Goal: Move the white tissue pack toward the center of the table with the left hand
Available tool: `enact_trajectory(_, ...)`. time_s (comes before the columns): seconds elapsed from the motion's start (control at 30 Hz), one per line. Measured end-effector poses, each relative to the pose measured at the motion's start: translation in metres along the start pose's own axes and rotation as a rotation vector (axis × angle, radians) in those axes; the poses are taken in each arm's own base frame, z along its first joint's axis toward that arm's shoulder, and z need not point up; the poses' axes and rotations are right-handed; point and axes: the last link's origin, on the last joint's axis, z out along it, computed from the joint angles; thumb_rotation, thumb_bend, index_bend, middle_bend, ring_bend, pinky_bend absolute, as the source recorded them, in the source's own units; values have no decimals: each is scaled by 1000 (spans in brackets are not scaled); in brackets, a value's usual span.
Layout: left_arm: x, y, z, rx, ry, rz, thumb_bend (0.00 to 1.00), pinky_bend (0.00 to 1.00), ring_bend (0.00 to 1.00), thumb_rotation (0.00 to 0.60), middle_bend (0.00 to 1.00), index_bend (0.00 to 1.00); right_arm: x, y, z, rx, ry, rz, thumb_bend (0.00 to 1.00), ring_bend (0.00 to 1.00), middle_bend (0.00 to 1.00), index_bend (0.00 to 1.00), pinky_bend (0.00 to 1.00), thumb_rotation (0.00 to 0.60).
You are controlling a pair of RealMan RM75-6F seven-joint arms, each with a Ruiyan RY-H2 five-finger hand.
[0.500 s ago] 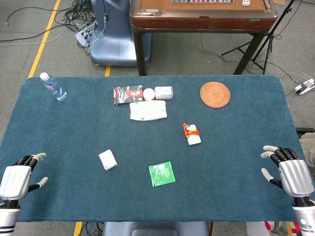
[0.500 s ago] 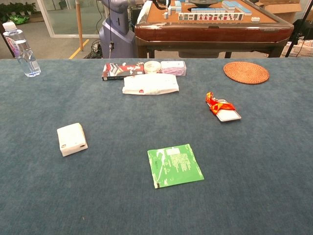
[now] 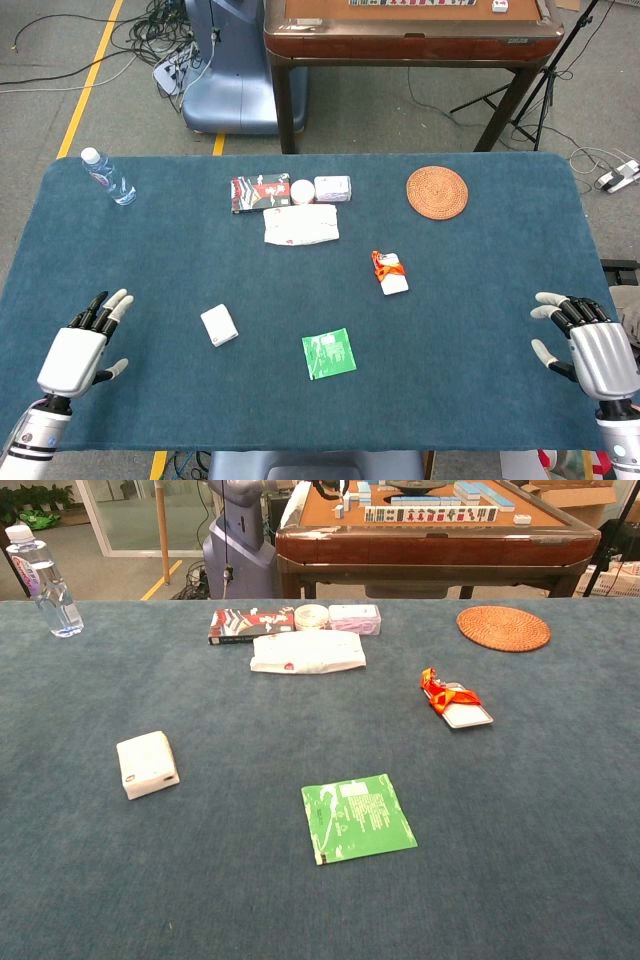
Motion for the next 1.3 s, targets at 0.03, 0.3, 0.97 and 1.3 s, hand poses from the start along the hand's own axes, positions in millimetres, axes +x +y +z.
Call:
enact_trajectory(0.03, -1, 3, 2, -10, -8, 2, 2, 223, 3, 600, 0, 0, 1, 0, 0, -1, 2, 3, 218, 268, 304, 435, 305, 600)
enact_trajectory(0.3, -9, 23, 27, -89, -80, 11, 0, 123, 0, 600, 0, 0, 8, 4, -2, -9, 21, 24, 218, 268, 304, 435, 305, 600)
enact_trajectory(0.97, -27, 44, 81, -130, -144, 35, 0, 110, 0, 600, 0, 0, 14, 8, -2, -15, 29, 50, 218, 268, 304, 435, 305, 600)
enact_trajectory(1.3, -29, 50, 94, -120, -152, 22, 0, 111, 0, 600, 0, 0, 14, 9, -1, -17, 26, 53, 218, 268, 304, 435, 304, 600)
